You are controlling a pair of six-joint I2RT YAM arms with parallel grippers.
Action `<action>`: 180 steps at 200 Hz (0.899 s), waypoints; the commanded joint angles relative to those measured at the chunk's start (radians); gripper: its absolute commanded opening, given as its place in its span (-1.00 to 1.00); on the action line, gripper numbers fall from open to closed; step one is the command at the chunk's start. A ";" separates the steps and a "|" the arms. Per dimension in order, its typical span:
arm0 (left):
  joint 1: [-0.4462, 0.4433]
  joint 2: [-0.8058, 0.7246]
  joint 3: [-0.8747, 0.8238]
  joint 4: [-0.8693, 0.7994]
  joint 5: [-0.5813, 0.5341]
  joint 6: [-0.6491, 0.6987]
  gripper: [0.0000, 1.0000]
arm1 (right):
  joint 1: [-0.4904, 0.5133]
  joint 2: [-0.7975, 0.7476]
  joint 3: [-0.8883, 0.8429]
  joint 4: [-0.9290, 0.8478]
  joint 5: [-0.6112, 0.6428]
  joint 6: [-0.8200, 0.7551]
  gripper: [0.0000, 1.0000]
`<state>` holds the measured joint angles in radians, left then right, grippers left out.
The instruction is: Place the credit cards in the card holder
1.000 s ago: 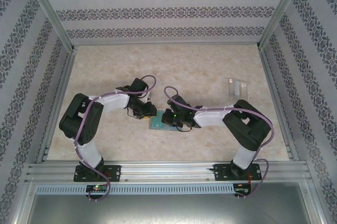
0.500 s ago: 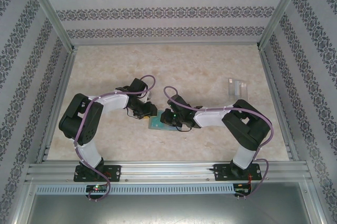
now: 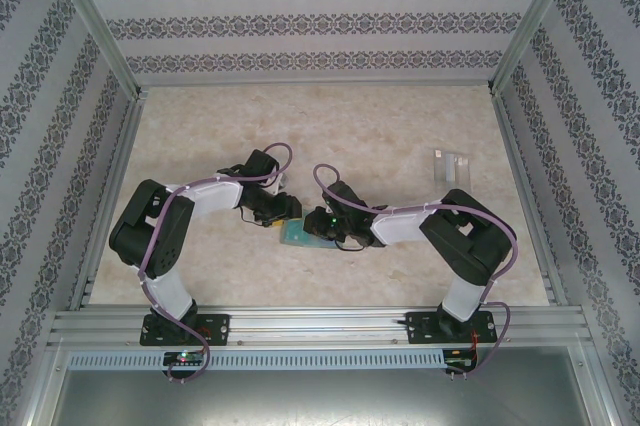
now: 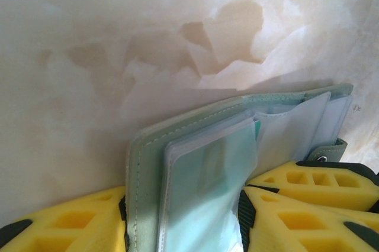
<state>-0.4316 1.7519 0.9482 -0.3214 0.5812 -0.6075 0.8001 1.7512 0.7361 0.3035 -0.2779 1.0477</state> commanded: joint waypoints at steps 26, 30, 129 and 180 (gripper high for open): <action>-0.010 -0.029 -0.012 0.017 0.075 -0.008 -0.04 | -0.007 -0.072 -0.048 0.076 0.031 -0.001 -0.62; -0.011 -0.036 -0.012 0.008 0.059 -0.003 -0.05 | -0.006 -0.087 -0.056 0.059 0.042 -0.010 -0.61; -0.008 -0.038 0.017 -0.028 0.045 0.031 -0.29 | -0.029 -0.386 -0.015 -0.539 0.323 -0.287 -0.29; -0.008 -0.044 0.017 -0.051 0.034 0.039 -0.61 | -0.002 -0.246 0.132 -0.696 0.419 -0.494 -0.13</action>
<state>-0.4328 1.7245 0.9493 -0.3332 0.6170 -0.5911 0.7902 1.4471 0.8085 -0.2489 0.0650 0.6987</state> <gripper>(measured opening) 0.220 0.416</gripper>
